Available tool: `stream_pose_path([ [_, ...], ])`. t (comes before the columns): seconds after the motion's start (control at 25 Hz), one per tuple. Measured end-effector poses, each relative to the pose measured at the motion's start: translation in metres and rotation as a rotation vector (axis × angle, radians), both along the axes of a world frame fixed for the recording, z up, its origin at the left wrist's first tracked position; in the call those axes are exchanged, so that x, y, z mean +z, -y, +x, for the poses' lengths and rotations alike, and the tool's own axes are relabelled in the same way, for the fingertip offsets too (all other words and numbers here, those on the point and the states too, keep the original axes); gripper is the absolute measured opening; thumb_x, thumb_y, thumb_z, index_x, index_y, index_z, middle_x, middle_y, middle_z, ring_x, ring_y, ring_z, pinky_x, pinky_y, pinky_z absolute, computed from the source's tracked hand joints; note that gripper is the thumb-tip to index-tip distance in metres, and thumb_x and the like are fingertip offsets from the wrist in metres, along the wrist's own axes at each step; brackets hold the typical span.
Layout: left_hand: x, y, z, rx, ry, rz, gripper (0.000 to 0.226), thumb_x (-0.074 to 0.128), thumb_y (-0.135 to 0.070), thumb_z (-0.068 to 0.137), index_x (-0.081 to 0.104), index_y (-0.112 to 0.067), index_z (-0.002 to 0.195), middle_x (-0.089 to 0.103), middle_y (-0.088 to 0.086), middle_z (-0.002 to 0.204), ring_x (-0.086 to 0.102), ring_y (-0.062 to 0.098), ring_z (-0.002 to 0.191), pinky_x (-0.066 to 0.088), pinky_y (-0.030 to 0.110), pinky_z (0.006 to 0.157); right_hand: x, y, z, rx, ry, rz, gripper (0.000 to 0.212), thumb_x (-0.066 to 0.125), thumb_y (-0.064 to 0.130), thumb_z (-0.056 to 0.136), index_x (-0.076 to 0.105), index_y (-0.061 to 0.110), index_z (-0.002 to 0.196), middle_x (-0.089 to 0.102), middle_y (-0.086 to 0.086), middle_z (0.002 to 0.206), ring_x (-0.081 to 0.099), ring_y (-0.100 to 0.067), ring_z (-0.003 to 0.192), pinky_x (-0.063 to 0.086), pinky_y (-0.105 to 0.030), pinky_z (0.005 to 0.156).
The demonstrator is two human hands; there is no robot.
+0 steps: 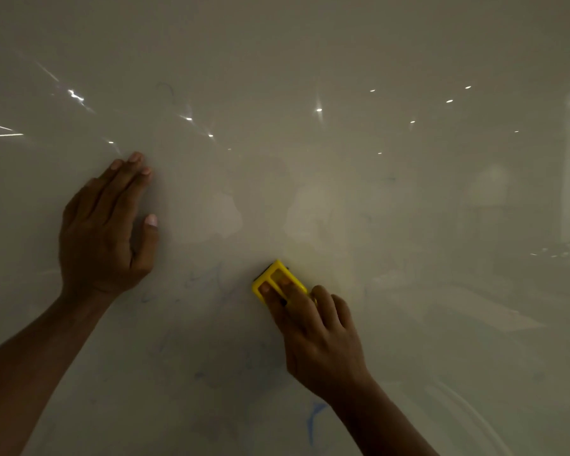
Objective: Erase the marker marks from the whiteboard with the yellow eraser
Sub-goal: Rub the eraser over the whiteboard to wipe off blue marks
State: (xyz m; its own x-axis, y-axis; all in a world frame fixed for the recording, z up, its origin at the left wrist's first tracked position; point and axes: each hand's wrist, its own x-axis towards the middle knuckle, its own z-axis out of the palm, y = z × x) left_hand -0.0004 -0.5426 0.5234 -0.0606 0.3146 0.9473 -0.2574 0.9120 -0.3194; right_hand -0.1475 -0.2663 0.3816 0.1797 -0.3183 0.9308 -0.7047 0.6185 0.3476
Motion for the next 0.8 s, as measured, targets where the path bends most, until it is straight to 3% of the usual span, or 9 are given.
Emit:
stream_pose_path([
  [0.36,0.002,0.003,-0.001,-0.025,0.014,-0.010,0.057,0.044,-0.022,0.107,0.057,0.008,0.154,0.054,0.024,0.165,0.056,0.048,0.149,0.050,0.073,0.113,-0.016,-0.011,-0.013,-0.019,0.016,-0.012,0.069,0.066,0.022,0.083,0.057,0.025,0.151,0.053,-0.005,0.150,0.060,-0.038,0.104,0.050,-0.043,0.086],
  [0.52,0.004,0.004,-0.004,-0.021,-0.037,-0.035,0.057,0.046,-0.023,0.107,0.059,0.006,0.154,0.055,0.021,0.165,0.058,0.043,0.148,0.050,0.066,0.115,-0.013,-0.012,-0.022,0.008,-0.015,0.016,0.057,0.049,0.024,0.095,0.057,0.026,0.151,0.055,-0.005,0.151,0.062,-0.036,0.099,0.050,-0.042,0.087],
  [0.6,0.003,0.003,-0.003,-0.020,-0.048,-0.028,0.056,0.048,-0.022,0.106,0.060,0.003,0.154,0.055,0.018,0.165,0.058,0.039,0.149,0.048,0.060,0.117,0.001,-0.025,-0.030,-0.044,-0.069,0.010,0.057,0.050,0.021,0.096,0.055,0.026,0.153,0.053,-0.004,0.153,0.062,-0.037,0.101,0.047,-0.043,0.088],
  [0.72,0.004,0.002,-0.003,-0.014,-0.047,-0.034,0.055,0.047,-0.023,0.107,0.059,0.001,0.155,0.055,0.016,0.166,0.057,0.038,0.151,0.046,0.055,0.119,0.023,-0.031,-0.036,0.037,0.077,-0.264,0.054,0.058,0.024,0.096,0.056,0.021,0.150,0.051,-0.007,0.151,0.056,-0.039,0.104,0.044,-0.044,0.088],
  [0.8,0.002,0.002,-0.002,-0.016,-0.042,-0.026,0.055,0.047,-0.023,0.108,0.059,0.001,0.156,0.054,0.016,0.167,0.056,0.038,0.152,0.046,0.055,0.119,0.016,-0.015,-0.025,0.064,0.001,-0.139,0.050,0.054,0.024,0.100,0.054,0.017,0.150,0.049,-0.010,0.152,0.056,-0.040,0.105,0.044,-0.045,0.087],
])
